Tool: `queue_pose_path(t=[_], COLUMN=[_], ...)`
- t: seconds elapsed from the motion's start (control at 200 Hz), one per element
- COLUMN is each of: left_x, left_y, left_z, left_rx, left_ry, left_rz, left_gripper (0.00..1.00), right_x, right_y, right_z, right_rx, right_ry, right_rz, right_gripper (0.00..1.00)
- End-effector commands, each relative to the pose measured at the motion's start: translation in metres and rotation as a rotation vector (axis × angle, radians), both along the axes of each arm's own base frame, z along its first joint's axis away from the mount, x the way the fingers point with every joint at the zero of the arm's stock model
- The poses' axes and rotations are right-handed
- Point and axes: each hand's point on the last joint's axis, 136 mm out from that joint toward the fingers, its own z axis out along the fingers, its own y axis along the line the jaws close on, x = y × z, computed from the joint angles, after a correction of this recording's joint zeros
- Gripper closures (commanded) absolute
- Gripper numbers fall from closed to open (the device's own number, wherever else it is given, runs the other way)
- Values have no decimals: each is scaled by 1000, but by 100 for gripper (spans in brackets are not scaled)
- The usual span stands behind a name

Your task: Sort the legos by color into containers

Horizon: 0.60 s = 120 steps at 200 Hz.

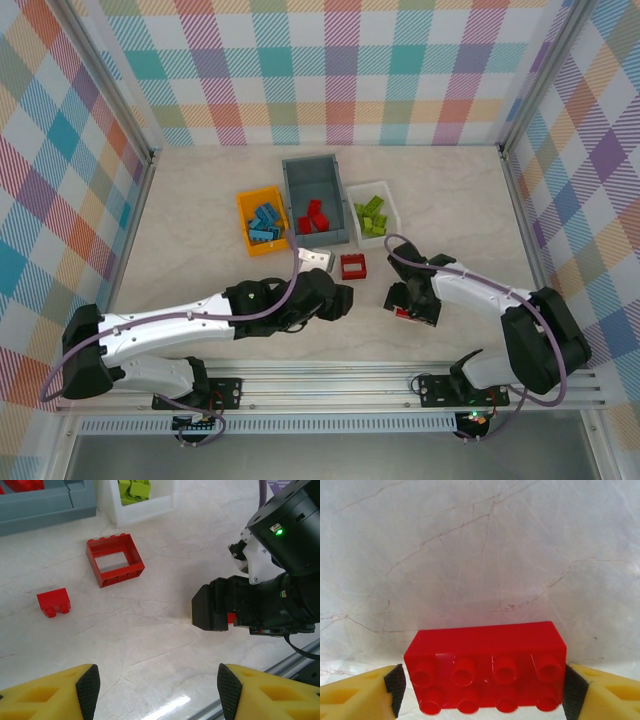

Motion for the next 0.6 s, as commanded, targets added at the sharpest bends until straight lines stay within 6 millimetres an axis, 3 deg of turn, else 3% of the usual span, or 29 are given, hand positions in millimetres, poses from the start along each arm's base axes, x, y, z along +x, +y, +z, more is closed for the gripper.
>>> queue_pose_path(t=[0.0, 0.125, 0.245, 0.4, 0.595], left_x=[1, 4, 11, 20, 26], left_y=[7, 18, 44, 72, 84], left_z=[10, 21, 38, 61, 77], left_rx=[-21, -21, -8, 17, 44], left_ry=[-41, -77, -133, -215, -265], left_rz=[36, 75, 170, 260, 318], left_gripper=[35, 35, 36, 36, 36], right_x=[7, 13, 27, 64, 138], right_y=[-3, -1, 16, 76, 157], right_z=[-7, -3, 32, 93, 129], right_rx=[-25, -29, -46, -31, 72], right_ry=[-7, -34, -161, -312, -384], right_rz=[22, 48, 164, 335, 367], right_gripper=[25, 39, 45, 45, 45])
